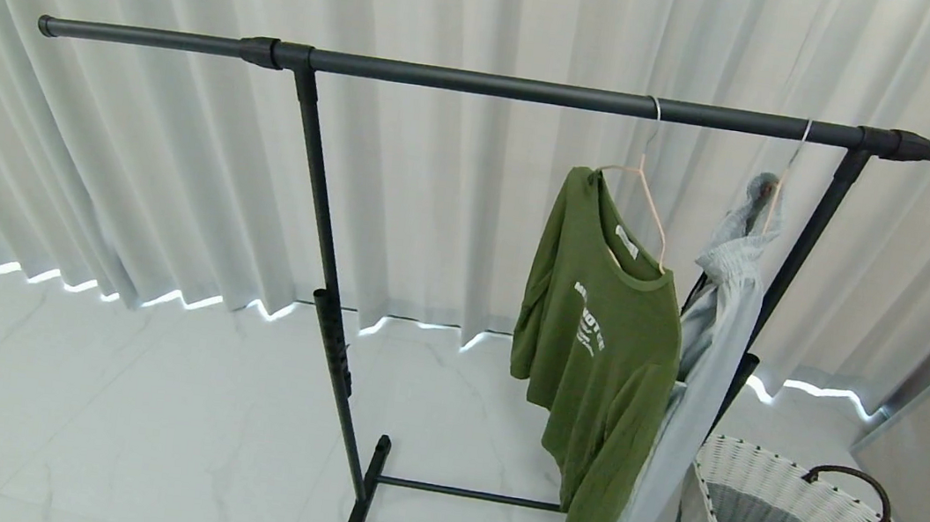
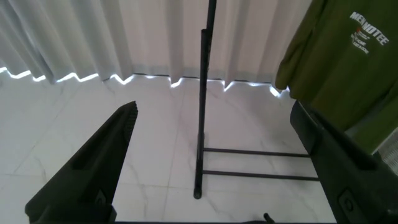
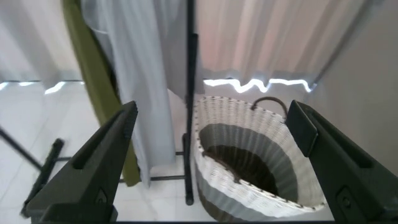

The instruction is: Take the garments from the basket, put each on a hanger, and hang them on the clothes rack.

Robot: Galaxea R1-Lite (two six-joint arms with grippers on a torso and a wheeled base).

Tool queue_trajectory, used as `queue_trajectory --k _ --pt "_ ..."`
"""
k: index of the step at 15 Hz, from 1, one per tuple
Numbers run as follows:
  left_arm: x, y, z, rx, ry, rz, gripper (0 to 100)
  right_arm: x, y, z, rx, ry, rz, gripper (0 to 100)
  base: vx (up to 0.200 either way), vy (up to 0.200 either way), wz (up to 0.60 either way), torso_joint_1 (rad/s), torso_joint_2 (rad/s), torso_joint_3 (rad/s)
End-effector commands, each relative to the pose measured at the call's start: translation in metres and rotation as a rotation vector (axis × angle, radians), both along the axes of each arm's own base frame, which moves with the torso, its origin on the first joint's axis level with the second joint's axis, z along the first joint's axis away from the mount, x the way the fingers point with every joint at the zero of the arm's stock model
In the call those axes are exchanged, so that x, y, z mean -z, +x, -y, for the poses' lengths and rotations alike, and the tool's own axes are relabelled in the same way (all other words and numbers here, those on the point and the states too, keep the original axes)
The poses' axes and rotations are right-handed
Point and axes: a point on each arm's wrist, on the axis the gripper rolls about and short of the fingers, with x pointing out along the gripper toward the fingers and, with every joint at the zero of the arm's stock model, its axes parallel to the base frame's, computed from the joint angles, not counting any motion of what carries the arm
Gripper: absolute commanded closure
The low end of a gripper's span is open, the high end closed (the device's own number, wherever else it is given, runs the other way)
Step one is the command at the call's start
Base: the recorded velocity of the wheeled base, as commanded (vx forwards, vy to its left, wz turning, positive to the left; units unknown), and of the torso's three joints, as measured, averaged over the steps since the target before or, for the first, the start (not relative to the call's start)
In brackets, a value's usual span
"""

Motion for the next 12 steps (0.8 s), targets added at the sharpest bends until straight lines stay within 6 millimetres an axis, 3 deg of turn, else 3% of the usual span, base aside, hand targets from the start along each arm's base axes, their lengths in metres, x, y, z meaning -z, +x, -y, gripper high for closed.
queue_trajectory --k 1,5,12 --pt "-0.0001 0.0004 0.0 0.0 0.001 -0.004 0 0.0 0.0004 0.0 -0.008 -0.006 -0.005 0 0.0 0.0 0.0 0.0 0.0 0.0" --pt "-0.0001 0.0004 0.0 0.0 0.001 -0.004 0 0.0009 -0.0037 0.0016 -0.111 -0.009 0.038 0 0.0 0.0 0.0 0.0 0.0 0.0" --pt "0.0 0.0003 0.0 -0.001 -0.001 -0.005 0 0.0018 -0.008 0.0021 -0.062 -0.002 0.091 0 0.0 0.0 0.0 0.0 0.0 0.0"
